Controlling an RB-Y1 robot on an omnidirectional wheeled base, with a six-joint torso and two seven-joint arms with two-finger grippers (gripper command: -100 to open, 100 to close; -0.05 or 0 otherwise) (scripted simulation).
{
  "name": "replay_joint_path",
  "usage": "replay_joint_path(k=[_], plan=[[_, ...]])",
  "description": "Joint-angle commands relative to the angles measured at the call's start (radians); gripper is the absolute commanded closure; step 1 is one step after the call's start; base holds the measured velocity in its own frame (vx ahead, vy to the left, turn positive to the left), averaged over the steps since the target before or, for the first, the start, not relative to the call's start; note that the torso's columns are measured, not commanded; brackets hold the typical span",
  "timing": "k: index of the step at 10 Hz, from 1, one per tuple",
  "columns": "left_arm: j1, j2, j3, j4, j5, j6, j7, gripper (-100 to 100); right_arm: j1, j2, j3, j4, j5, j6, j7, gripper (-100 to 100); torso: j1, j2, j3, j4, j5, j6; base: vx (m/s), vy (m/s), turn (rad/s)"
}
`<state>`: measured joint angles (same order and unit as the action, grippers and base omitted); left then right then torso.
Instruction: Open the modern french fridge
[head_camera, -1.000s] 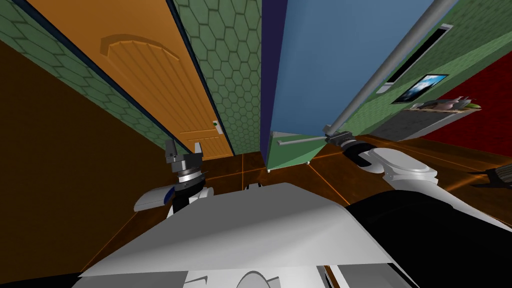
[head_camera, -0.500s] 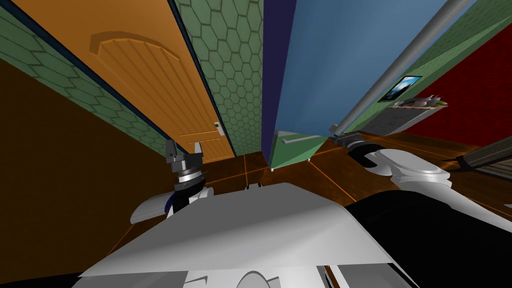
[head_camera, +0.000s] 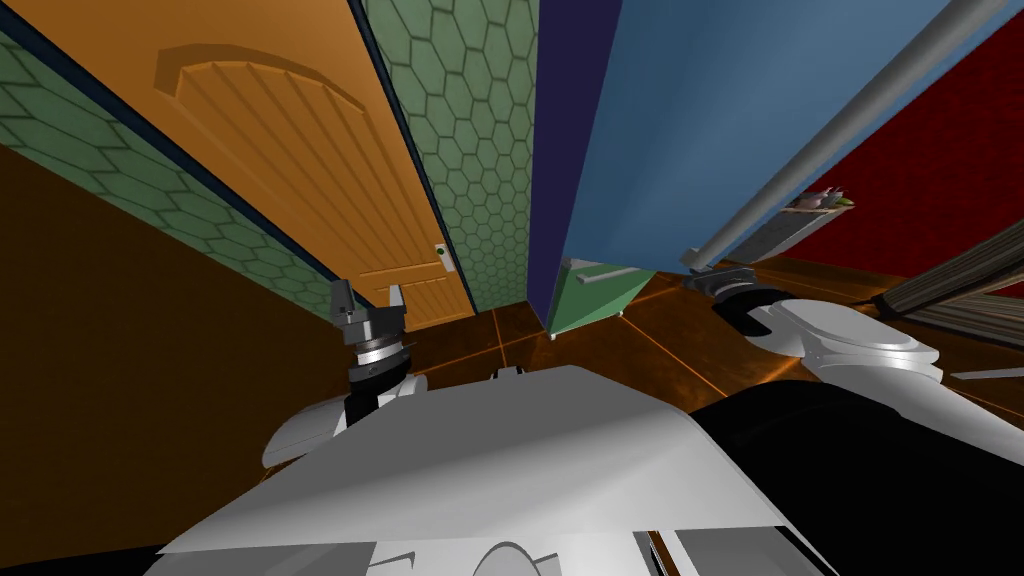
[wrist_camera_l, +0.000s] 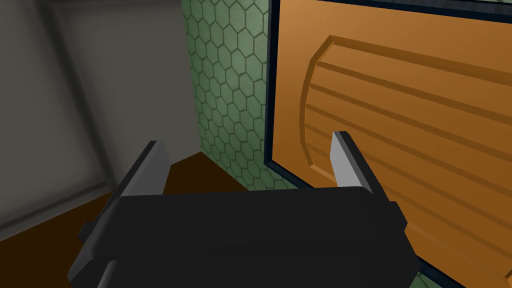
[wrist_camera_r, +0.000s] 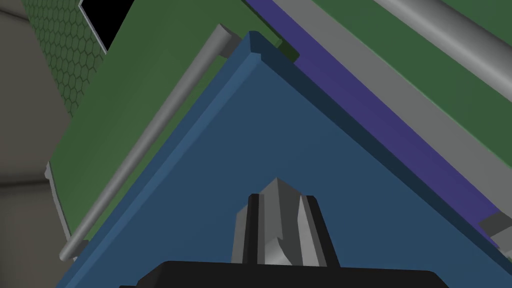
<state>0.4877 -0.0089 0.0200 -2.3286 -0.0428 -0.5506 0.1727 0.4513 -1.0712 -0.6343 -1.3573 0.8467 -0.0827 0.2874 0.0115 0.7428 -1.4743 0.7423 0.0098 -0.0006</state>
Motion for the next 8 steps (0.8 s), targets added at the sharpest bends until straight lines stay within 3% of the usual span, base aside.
replay_joint_path(k=[1, 8], plan=[[0.000, 0.000, 0.000, 0.000, 0.000, 0.000, 0.000, 0, 0.011, -0.002, -0.008, 0.035, -0.005, 0.023, 0.001, 100, -0.008, 0.000, -0.001, 0.001, 0.000, -0.002, 0.044, 0.243, -0.105], [0.000, 0.000, 0.000, 0.000, 0.000, 0.000, 0.000, 0, 0.032, -0.022, -0.042, 0.124, -0.021, 0.094, 0.005, 100, -0.001, -0.004, -0.002, -0.003, -0.003, -0.003, 0.078, 0.259, -0.099]])
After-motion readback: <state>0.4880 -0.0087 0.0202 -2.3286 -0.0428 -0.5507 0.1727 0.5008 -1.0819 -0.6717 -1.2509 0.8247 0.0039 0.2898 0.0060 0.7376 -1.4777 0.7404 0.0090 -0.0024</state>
